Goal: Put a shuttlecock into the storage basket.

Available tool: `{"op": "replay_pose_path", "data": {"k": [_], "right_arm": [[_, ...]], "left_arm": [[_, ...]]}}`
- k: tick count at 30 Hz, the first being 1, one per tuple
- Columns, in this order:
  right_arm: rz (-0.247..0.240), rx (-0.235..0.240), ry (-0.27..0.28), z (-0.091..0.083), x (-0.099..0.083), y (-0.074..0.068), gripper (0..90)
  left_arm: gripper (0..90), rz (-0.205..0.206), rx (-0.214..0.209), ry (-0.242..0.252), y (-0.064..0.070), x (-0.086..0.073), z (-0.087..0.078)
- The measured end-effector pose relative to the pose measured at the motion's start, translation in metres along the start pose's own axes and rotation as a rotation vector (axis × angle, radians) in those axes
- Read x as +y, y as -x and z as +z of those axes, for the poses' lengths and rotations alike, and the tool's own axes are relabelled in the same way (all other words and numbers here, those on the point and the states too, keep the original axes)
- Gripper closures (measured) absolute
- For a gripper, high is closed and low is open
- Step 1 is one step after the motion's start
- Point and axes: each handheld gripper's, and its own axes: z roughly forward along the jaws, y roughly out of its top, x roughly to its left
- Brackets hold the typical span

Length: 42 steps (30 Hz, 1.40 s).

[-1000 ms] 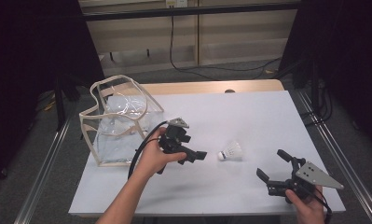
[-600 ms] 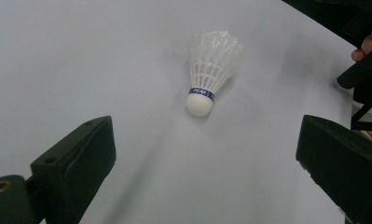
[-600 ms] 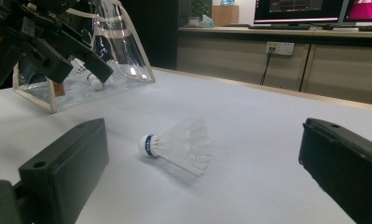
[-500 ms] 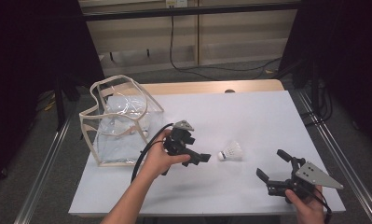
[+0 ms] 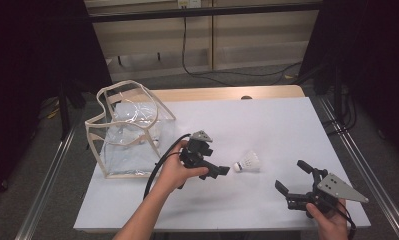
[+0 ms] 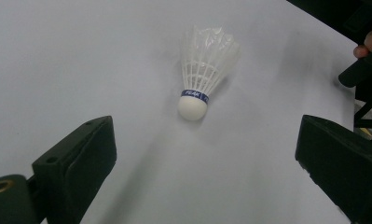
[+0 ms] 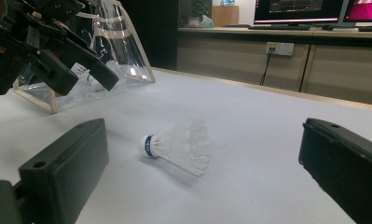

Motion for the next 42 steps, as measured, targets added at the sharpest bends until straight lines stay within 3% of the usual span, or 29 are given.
{"op": "replay_pose_path", "data": {"k": [42], "right_arm": [[-0.003,-0.001,0.001,0.000,0.000,0.000,1.4]], "left_arm": [[6.8,0.015,-0.015,0.001,0.004,-0.002,0.026]]}}
